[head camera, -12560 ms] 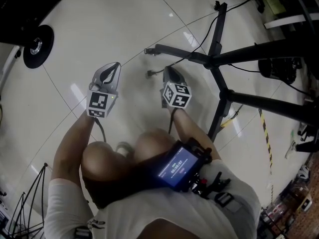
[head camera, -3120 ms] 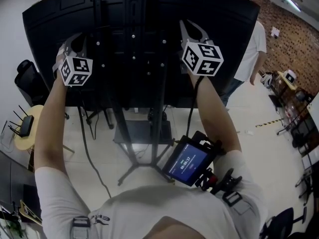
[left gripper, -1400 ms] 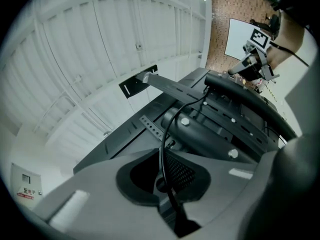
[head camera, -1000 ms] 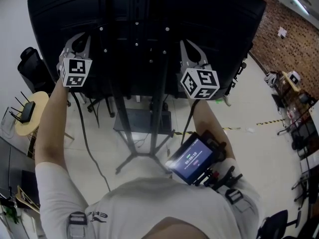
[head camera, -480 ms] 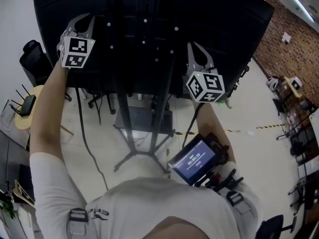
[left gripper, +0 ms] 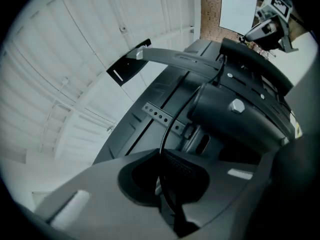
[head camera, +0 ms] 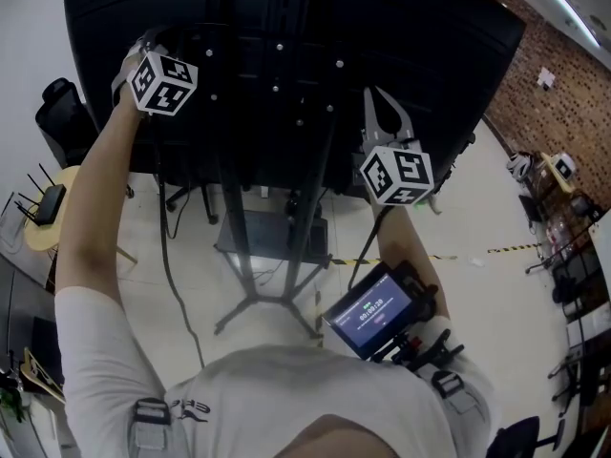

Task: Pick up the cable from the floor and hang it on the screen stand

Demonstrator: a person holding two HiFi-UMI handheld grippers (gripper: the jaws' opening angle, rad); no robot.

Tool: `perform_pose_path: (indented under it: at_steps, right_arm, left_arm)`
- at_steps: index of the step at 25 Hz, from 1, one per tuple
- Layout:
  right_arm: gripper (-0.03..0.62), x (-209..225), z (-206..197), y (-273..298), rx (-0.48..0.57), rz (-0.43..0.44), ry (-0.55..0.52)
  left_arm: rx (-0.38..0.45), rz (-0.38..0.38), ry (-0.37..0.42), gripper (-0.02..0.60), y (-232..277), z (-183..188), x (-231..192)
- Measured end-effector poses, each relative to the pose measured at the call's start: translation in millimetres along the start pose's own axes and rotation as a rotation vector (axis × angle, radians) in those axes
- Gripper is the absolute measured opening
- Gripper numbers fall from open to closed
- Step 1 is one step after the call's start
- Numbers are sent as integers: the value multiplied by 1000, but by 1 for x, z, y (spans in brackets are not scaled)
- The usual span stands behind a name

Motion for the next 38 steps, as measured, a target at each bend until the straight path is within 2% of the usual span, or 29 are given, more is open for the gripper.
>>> perform_pose_path:
  at_steps: [4,11,16,20,22,23,25,28,31,35,38]
  right_arm:
    - [15,-2,0,-1,12,10,0]
    - [15,-4,-1,-1,19,31,4]
    - [15,-5,-1,-2,22,44,4]
    - [15,-6,-2,-1,19,47,12]
    - [15,-8,-3,-1,19,53,11]
    - [15,-9,-3,-2,20,56,10]
    - [15,-10,-2,-3,22,59,10]
    - [15,-10,-1,-4,27,62,9]
    - [15,-12,0,-3,29,70,10]
    - [15,-19,1,-1,29,83,12]
    - [15,-21,0,0,28,89,15]
  left_arm:
    - [-45,20,136,3,6,2,1]
    - [-48,145,368,5,4,-1,6]
    - [17,199,433,6,-6,-5,12]
    - [38,243,528,8,-10,-8,19]
    - [49,255,540,18,-12,-10,22]
    - [54,253,524,27,-14,-12,23]
    - [66,226,436,42,-17,-18,24]
    - [103,137,230,94,-24,-29,30]
    - [156,36,57,146,-31,-39,40]
    - [222,-89,-174,164,-40,-46,48]
    - [248,-151,-340,167,-45,-50,46]
Point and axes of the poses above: the fingertips, and each gripper's own axes: y forward along the fingers, x to its right, z out of its top, the point moved 4 cm from there along -y, backward along the fingers, and after that the axes turned 4 degrees about -x, right-handed, at the moved point
